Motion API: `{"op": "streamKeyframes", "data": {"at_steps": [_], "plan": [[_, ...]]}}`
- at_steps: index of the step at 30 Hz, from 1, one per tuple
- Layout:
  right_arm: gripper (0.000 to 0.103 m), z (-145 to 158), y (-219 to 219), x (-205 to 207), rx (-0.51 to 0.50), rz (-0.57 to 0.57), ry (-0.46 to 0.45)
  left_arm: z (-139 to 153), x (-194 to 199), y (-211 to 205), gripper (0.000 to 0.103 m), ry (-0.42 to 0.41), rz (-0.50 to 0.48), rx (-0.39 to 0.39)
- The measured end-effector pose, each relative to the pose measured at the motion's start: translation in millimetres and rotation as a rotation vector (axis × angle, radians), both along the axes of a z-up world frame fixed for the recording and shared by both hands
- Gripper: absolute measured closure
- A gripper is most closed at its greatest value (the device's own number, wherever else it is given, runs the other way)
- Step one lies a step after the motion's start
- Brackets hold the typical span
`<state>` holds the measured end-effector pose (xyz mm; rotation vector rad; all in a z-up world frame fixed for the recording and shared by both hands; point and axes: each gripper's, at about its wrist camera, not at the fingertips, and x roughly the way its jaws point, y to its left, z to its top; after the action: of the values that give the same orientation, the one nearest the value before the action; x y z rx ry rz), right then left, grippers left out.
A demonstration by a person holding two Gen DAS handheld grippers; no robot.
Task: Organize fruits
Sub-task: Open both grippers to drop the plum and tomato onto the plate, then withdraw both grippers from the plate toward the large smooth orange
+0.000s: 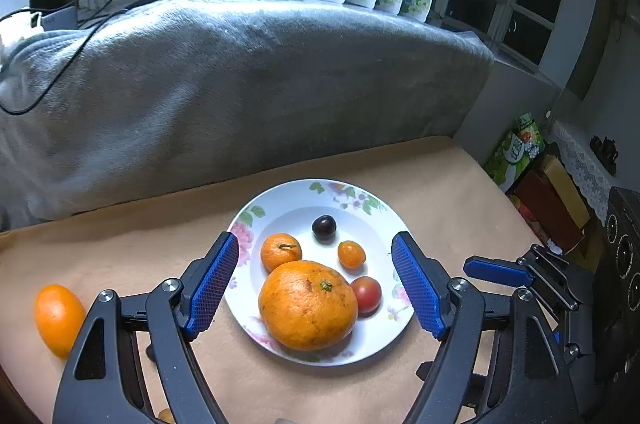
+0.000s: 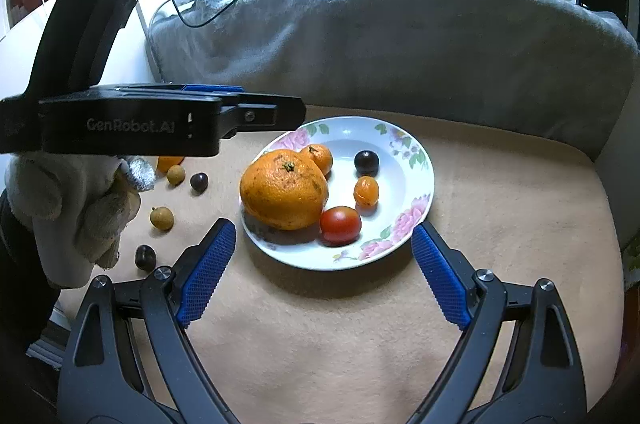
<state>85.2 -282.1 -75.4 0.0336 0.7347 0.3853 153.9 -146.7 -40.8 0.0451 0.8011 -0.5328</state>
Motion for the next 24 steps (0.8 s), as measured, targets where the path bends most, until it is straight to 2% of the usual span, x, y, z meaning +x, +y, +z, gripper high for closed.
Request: {"op": "streamKeyframes", "data": {"at_steps": [15, 18, 24], "plan": [[0.011, 14.3, 26.7, -0.7, -0.034, 0.02, -0.01, 18.9, -18.7, 34.4, 0.024, -0.054, 0.043, -0.029], [0.001, 16.8, 32.9, 1.1, -0.043, 0.017, -0.015, 20.6, -20.4, 46.3, 0.024, -0.059, 0.066, -0.035], [0.0, 20.0, 45.3, 8.4, -0.045, 0.021, -0.016, 20.6, -22.0, 72.5, 0.024, -0.069, 0.108, -0.035]]}}
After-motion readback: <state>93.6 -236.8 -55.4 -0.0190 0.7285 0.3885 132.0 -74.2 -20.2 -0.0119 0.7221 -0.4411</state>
